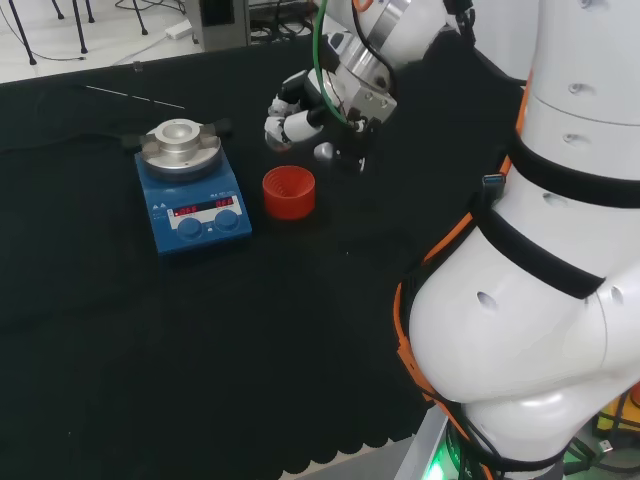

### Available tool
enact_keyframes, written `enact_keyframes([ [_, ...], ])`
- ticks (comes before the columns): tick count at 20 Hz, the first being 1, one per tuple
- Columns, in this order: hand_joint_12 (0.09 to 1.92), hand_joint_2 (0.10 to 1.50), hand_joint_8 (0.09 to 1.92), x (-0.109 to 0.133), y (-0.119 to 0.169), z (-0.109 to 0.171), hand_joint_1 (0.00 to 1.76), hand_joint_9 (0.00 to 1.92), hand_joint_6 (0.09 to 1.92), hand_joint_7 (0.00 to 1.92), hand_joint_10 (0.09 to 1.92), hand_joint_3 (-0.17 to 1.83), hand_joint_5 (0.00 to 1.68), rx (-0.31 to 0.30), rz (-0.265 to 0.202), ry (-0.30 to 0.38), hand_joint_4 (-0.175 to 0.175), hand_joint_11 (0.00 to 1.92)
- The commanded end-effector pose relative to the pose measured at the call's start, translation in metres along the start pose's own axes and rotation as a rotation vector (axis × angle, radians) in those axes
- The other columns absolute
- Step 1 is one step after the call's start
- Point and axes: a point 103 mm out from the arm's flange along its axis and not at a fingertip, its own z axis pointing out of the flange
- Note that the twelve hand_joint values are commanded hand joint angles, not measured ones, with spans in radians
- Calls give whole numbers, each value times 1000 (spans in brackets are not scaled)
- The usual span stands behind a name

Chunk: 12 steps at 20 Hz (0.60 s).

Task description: Place the round-bottom flask on the heater.

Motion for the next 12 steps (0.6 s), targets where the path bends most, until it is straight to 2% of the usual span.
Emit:
enact_keyframes([
  [1, 1300, 680, 531, 19, -1, -10, 1074, 767, 1107, 609, 463, 823, 1066, 6, -4, -75, 149, 318],
  [12, 1299, 674, 532, 53, 25, -14, 1076, 763, 1107, 601, 464, 832, 1070, 26, -33, -78, 149, 318],
])
